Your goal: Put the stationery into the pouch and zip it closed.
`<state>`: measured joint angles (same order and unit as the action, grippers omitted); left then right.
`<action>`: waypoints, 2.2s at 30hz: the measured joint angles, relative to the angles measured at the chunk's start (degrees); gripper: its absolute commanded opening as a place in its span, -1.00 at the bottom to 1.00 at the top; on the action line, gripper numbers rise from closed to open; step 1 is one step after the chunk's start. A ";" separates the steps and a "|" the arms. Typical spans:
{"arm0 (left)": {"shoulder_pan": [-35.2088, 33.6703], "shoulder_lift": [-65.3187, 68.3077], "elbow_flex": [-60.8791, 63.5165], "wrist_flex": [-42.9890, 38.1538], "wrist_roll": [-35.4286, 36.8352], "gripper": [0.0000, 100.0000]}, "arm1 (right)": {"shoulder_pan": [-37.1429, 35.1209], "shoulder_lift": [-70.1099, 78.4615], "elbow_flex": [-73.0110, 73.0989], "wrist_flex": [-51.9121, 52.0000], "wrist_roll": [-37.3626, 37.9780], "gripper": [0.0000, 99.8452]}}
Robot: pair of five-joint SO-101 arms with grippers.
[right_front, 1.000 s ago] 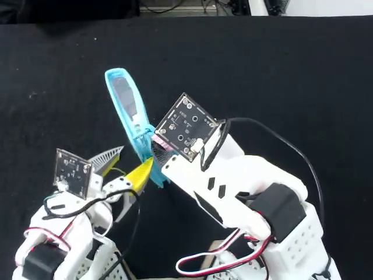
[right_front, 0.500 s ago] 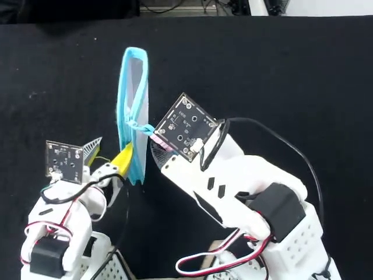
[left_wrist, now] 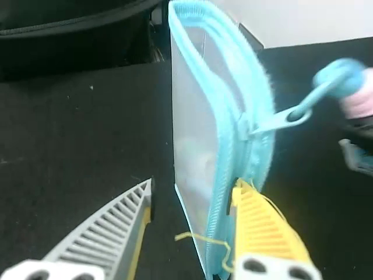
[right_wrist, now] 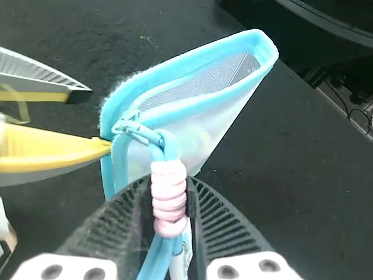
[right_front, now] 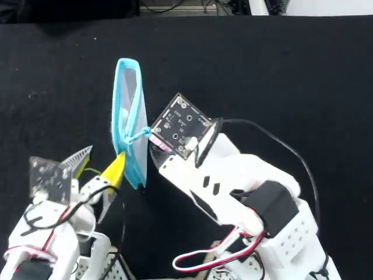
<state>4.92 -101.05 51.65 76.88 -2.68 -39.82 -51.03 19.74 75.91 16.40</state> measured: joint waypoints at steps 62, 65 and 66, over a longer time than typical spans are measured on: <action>8.44 -0.26 15.65 -20.40 -0.26 -0.95 | 0.00 -0.09 0.88 0.18 0.09 -0.98; 10.02 -0.26 15.74 -20.40 -0.26 -0.92 | -0.09 -2.64 2.11 0.88 0.09 -0.98; 10.02 -0.26 15.74 -20.40 -0.26 -0.92 | -0.09 -4.04 3.25 0.88 0.09 -0.98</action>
<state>14.95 -101.32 67.38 56.48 -2.95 -39.91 -55.08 22.99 76.79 16.48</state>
